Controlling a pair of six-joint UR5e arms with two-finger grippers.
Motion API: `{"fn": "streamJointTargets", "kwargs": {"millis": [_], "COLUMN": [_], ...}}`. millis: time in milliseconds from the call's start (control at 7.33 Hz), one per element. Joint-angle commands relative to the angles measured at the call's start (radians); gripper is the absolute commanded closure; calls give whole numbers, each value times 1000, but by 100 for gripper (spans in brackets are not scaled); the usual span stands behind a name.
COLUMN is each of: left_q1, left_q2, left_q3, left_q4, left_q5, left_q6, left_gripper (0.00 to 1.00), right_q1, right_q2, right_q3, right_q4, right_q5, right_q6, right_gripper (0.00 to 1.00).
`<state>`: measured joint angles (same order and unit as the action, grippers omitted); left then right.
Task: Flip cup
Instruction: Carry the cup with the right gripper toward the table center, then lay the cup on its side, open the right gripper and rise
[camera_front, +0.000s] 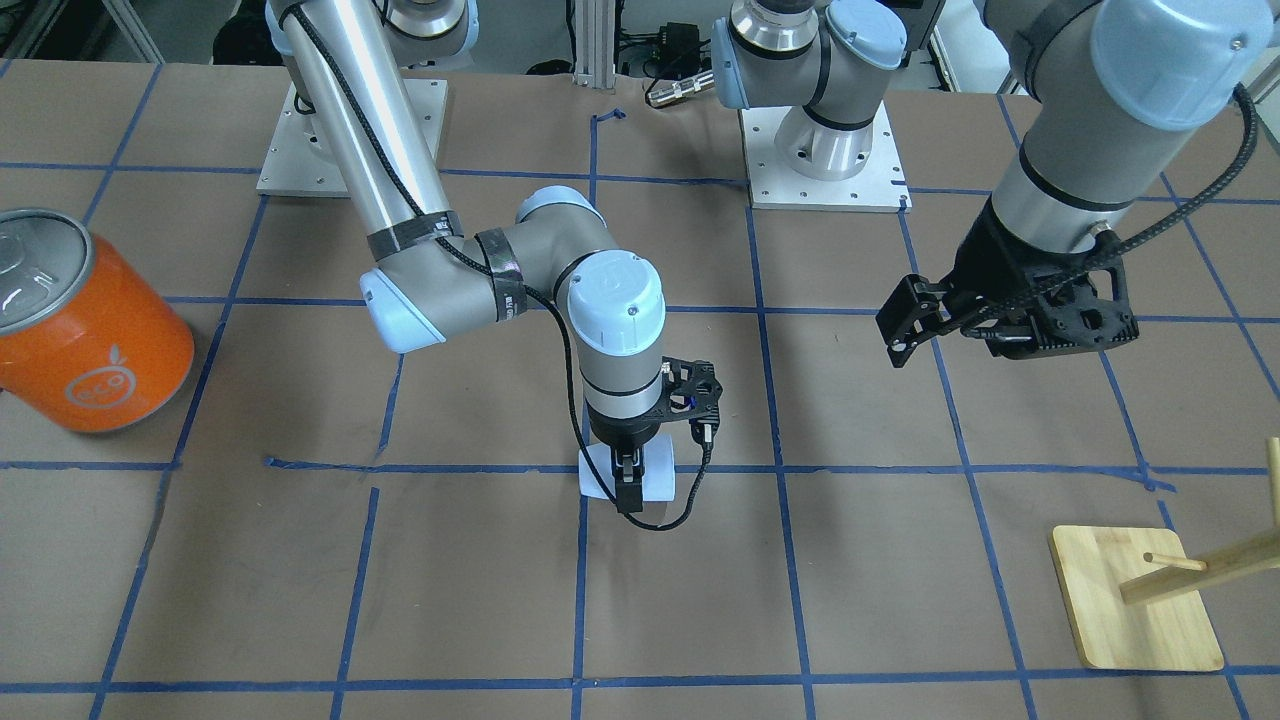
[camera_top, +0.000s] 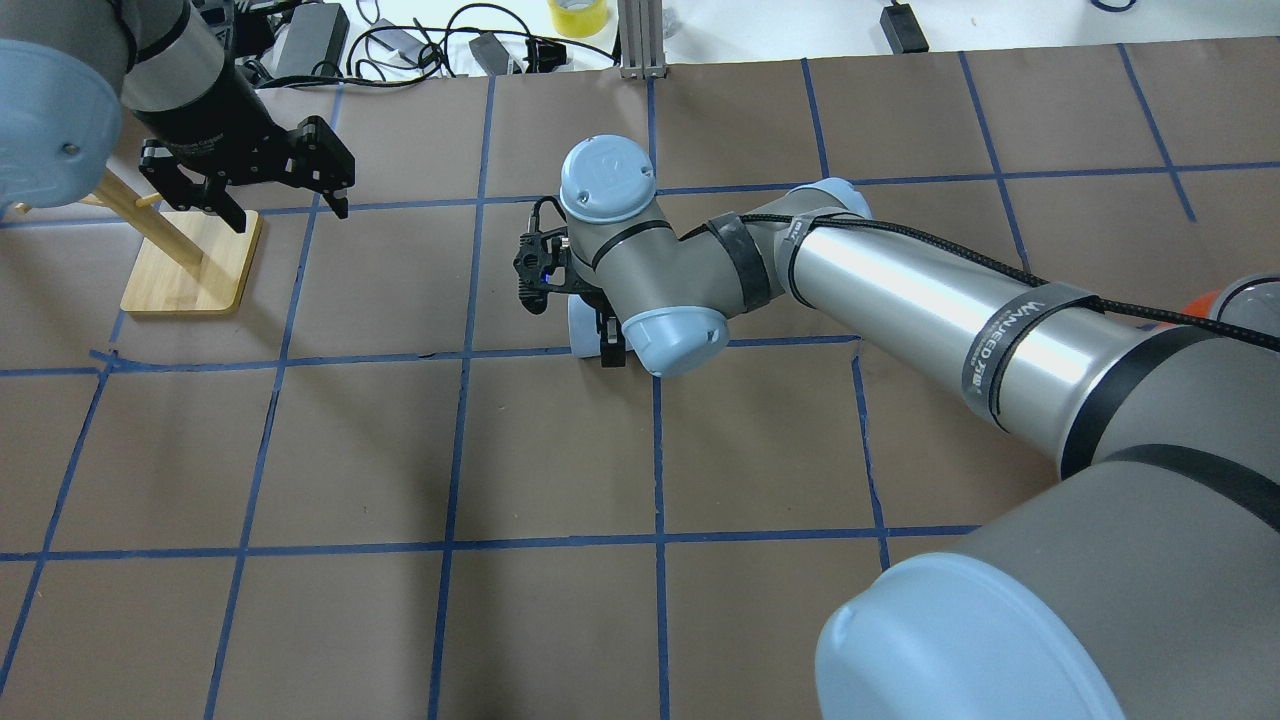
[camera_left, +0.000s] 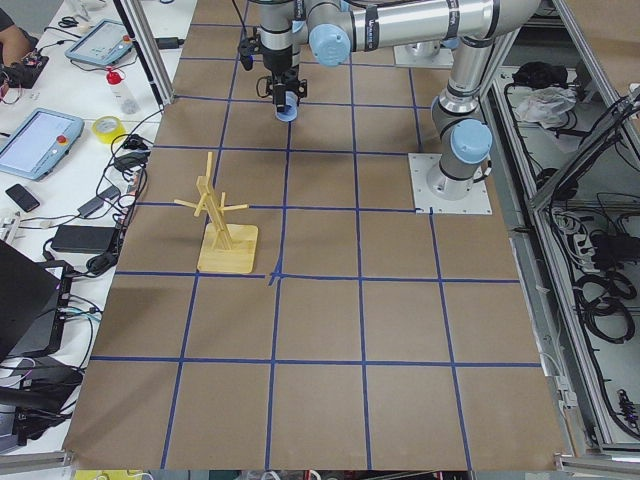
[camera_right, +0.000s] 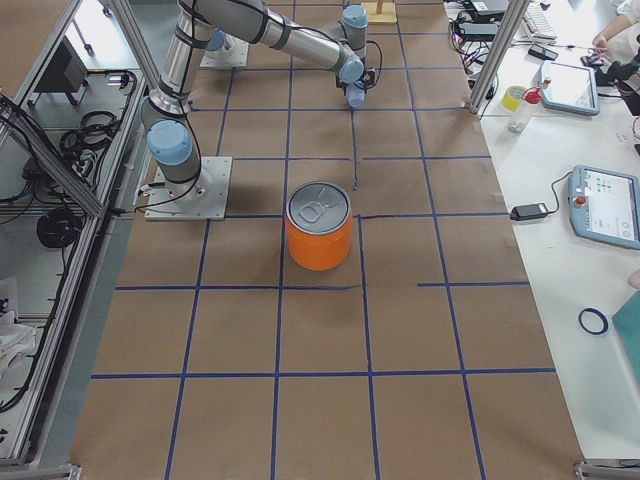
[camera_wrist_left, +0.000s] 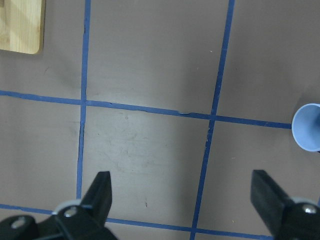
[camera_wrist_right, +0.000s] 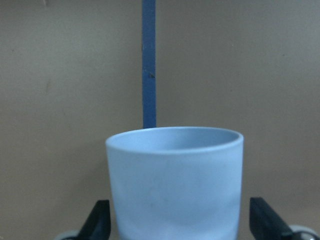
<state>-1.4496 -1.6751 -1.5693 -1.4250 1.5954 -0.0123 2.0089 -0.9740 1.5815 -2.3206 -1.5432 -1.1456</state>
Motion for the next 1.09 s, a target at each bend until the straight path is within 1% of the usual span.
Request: {"fn": "streamJointTargets", "kwargs": {"millis": [0, 136, 273, 409, 545, 682, 818, 955], "left_q1": [0, 0, 0, 0, 0, -1, -8, -11], "left_q2": [0, 0, -2, -3, -6, -23, -58, -86], "left_q3": [0, 0, -2, 0, -2, -5, -30, -102], "left_q4": [0, 0, -2, -2, -3, 1, 76, 206], "left_q5": [0, 0, -6, -2, 0, -12, -52, -181], "left_q6": [0, 0, 0, 0, 0, -2, -11, -14], "left_gripper": [0, 0, 0, 0, 0, 0, 0, 0], "right_q1": [-16, -33, -67, -126, -190, -237, -289, -356], "right_q2": [-8, -53, -105, -162, -217, -288, -333, -386], "right_q3": [-14, -23, -23, -24, -25, -18, -17, -20], "right_q4": [0, 16, 77, 149, 214, 272, 361, 383], "right_q5": [9, 9, 46, 113, 152, 161, 149, 150], "right_q6": [3, 7, 10, 24, 55, 84, 89, 96], "right_gripper": [0, 0, 0, 0, 0, 0, 0, 0]}}
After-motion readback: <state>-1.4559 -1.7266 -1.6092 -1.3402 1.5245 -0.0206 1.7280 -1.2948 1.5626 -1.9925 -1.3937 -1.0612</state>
